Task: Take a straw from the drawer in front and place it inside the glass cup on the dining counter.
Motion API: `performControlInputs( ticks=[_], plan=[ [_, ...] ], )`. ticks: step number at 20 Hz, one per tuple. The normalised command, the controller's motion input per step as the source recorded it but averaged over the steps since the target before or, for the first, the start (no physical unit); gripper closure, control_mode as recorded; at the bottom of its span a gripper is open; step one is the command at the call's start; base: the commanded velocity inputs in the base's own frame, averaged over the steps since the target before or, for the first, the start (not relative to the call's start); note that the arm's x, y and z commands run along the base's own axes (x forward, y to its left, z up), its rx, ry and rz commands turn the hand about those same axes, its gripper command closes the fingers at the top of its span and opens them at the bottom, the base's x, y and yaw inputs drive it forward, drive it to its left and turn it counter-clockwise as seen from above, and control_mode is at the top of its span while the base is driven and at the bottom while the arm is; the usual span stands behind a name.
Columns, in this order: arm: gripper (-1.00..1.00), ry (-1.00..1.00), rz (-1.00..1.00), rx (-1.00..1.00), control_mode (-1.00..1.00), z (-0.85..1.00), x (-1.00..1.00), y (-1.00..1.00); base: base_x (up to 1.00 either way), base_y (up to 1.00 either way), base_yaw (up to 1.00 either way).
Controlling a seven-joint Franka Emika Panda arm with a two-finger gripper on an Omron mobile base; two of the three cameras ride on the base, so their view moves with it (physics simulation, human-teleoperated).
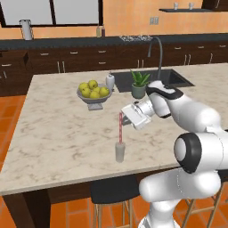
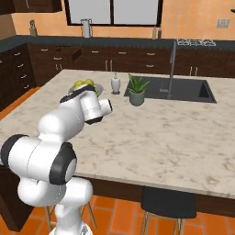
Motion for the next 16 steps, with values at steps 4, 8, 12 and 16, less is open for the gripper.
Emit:
performControlInputs(
  ticks=[4,8,12,16],
  plan=[
    [1.0,0.01,0.01,-0.02,-1.0,-0.25,0.3,0.26,0.0,0.0,0.0],
    [1.0,0.0,0.01,-0.02,-1.0,-0.23,0.27,0.06,0.0,0.0,0.0],
    [1.0,0.0,0.02,-0.03,-1.0,-0.22,0.04,0.0,0.0,0.0,0.0],
    [1.0,0.0,0.03,-0.01,-1.0,-0.27,-0.16,0.0,0.0,0.0,0.0]
  ],
)
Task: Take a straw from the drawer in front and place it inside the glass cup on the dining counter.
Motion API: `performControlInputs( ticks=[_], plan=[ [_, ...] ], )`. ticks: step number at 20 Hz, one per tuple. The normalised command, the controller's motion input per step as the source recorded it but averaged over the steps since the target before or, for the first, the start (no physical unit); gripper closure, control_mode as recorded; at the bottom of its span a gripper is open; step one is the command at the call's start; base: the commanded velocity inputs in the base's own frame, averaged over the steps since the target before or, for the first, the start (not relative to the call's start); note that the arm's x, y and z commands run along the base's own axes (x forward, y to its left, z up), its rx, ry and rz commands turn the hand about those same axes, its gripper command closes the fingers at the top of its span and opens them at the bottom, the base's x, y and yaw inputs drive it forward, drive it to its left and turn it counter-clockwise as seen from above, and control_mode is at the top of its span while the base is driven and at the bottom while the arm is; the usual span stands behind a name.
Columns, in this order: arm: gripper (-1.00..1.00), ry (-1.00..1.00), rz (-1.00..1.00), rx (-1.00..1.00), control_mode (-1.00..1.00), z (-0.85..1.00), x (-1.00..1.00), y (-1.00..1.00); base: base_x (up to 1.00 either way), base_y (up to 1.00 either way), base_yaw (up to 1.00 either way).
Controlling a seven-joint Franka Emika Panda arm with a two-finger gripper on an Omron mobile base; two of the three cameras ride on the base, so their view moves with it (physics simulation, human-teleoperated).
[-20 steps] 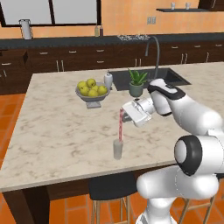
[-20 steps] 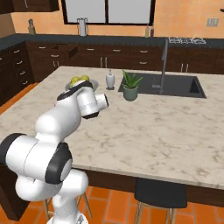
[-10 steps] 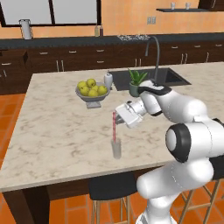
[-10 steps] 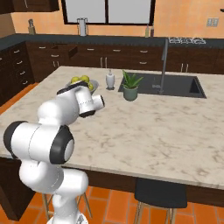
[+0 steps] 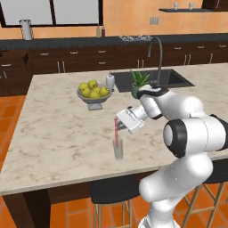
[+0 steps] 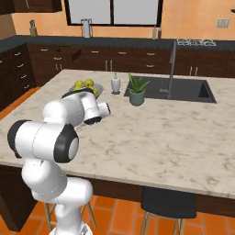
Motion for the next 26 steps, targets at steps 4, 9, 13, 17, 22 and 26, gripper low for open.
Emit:
performControlInputs(
  ticks=[4,9,13,17,22,26],
  plan=[
    [1.0,0.0,0.03,0.0,-1.0,-0.26,-0.02,0.0,0.0,0.0,0.0],
    [-1.0,0.0,0.02,0.0,-1.0,-0.14,0.0,0.0,0.0,0.0,0.0],
    [-1.0,-0.06,0.01,0.0,-1.0,0.0,-0.14,-0.05,0.0,0.0,0.0],
    [-1.0,-0.12,0.0,0.0,-1.0,0.0,-0.38,-0.01,0.0,0.0,0.0],
    [-1.0,-0.13,0.0,0.0,-1.0,0.0,-0.33,-0.02,0.0,0.0,0.0],
    [-1.0,-0.15,0.0,0.0,-1.0,0.01,-0.05,-0.11,0.0,0.0,0.0]
  ],
)
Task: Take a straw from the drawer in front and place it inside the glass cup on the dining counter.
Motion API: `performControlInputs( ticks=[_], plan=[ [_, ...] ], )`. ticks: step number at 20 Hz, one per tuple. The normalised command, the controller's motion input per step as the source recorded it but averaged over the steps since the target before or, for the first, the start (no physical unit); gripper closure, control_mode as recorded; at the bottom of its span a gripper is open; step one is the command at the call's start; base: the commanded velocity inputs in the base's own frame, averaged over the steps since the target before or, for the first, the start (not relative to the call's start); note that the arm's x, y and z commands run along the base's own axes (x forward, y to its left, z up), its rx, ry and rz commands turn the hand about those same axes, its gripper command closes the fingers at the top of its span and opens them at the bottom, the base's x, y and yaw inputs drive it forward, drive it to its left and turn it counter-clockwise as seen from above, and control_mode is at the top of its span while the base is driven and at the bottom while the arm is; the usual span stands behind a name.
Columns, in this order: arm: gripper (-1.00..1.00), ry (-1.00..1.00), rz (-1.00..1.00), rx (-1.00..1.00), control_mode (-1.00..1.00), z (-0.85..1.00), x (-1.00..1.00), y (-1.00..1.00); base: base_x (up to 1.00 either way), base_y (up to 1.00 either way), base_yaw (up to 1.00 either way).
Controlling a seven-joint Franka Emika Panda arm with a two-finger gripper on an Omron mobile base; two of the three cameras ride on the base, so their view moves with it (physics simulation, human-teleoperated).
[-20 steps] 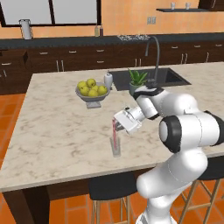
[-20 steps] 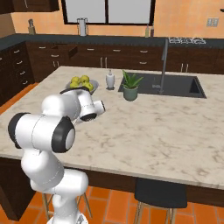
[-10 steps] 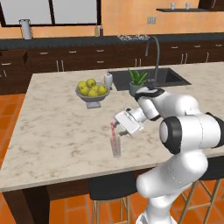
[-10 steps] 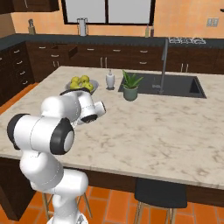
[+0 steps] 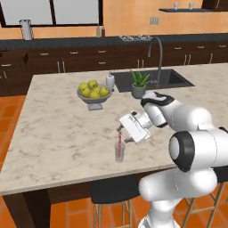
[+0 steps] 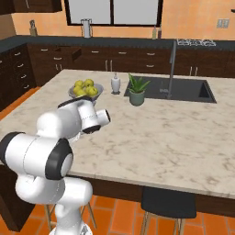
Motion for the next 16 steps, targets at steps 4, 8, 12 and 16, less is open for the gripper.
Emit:
performControlInputs(
  ticks=[4,8,12,16],
  plan=[
    [-1.0,-0.18,0.0,0.0,-1.0,0.19,-0.05,-0.16,0.0,0.0,0.0],
    [-1.0,-0.29,0.0,-0.04,-1.0,0.56,0.0,-0.1,0.0,0.0,0.0],
    [-1.0,-0.46,0.0,-0.22,-1.0,0.76,-0.12,0.0,0.0,0.0,0.0],
    [-1.0,-0.53,0.0,-0.37,-1.0,0.79,-0.25,0.0,0.0,0.0,0.0]
  ],
)
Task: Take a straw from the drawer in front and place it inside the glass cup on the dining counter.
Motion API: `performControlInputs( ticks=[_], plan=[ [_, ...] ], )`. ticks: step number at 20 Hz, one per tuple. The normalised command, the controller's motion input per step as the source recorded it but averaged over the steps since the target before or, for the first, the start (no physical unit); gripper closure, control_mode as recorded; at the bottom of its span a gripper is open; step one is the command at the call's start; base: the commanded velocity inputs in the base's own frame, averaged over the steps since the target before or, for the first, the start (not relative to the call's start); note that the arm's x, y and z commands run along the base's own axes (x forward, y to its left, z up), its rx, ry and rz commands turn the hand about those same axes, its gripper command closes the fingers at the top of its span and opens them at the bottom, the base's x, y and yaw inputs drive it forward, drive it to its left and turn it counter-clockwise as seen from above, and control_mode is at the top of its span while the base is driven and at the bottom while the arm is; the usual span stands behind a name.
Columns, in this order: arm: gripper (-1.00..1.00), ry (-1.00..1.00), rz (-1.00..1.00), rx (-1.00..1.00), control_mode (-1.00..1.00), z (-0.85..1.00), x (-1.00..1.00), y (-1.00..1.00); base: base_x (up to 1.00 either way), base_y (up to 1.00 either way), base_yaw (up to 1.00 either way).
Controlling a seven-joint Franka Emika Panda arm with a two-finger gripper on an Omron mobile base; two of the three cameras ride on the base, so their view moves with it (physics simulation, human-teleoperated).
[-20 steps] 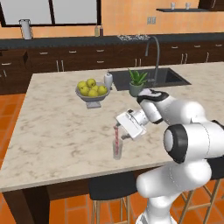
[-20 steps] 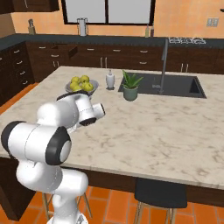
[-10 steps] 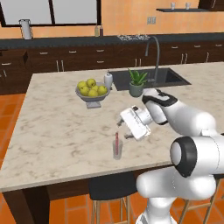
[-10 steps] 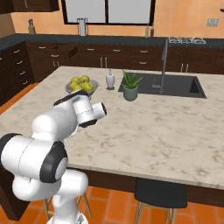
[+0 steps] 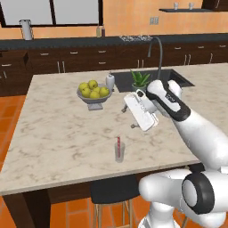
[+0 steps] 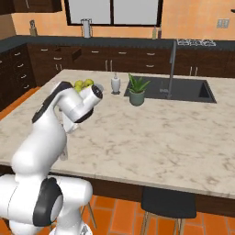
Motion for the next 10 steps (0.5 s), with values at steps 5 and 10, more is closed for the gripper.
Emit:
performControlInputs(
  ticks=[5,10],
  plan=[
    [-1.0,-0.43,0.0,-0.43,-1.0,0.75,-0.16,0.0,0.0,0.0,0.0],
    [-1.0,-0.21,0.0,-0.32,-1.0,0.61,-0.19,-0.25,0.0,0.0,0.0]
  ],
)
